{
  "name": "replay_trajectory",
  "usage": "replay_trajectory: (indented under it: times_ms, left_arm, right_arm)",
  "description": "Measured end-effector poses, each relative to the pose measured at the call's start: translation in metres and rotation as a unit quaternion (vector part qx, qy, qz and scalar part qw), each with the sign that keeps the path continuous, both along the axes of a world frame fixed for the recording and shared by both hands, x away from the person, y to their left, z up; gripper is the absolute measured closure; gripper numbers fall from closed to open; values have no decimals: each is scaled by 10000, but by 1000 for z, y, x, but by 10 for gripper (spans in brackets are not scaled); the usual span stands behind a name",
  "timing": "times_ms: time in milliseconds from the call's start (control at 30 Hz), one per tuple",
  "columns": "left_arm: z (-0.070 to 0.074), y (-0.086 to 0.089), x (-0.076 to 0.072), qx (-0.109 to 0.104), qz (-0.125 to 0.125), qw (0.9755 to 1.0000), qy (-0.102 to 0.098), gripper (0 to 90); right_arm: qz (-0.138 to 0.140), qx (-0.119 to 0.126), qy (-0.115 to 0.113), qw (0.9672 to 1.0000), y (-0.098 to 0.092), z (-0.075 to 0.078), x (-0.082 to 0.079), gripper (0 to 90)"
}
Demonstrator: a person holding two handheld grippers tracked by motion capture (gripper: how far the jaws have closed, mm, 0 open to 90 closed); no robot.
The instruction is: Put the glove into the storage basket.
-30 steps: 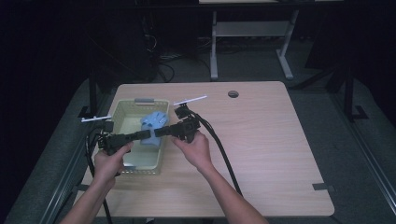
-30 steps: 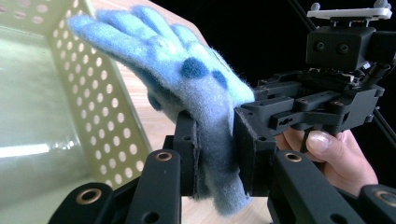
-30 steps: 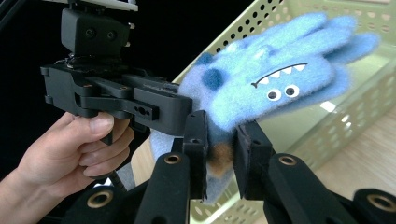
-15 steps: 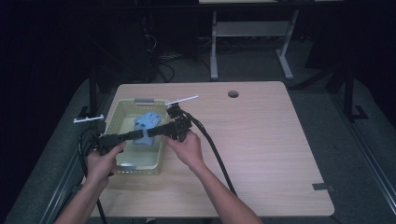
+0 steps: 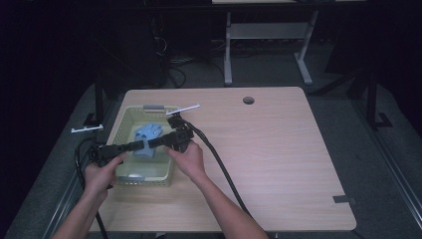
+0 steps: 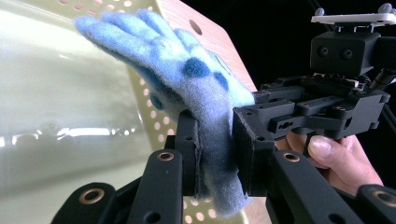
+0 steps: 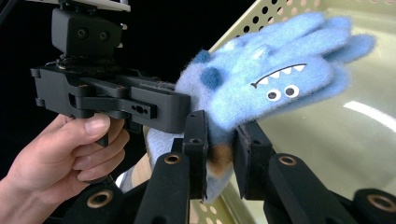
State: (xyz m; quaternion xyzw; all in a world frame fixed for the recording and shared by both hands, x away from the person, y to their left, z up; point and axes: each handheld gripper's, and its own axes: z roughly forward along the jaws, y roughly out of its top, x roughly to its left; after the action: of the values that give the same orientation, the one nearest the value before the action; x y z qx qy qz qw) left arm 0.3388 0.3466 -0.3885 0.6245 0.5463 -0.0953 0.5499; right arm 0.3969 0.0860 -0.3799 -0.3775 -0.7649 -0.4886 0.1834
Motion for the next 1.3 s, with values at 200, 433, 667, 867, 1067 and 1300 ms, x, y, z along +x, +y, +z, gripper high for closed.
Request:
replay_trajectory:
  times_ms: [200,433,667,867,1067,1300]
  left_arm:
    - [-3,2,2,227,10,9997,-4,725]
    - [-8,5,5,310,63,9994,168,725]
    - [-20,14,5,363,77,9986,389,725]
    - [-22,17,5,489,104,9977,461,725]
    - [-23,16,6,651,126,9966,494,725]
    - [-24,16,6,722,126,9959,521,731]
  right_arm:
    - [43,-37,81,10000,4,-7,4,760]
    - [17,-88,190,9998,11,-16,8,758]
    - [48,-257,265,9993,22,-28,7,755]
    - [47,-327,290,9990,29,-33,7,752]
    - [35,-403,294,9988,31,-36,7,750]
    - [23,-493,251,9985,32,-37,7,748]
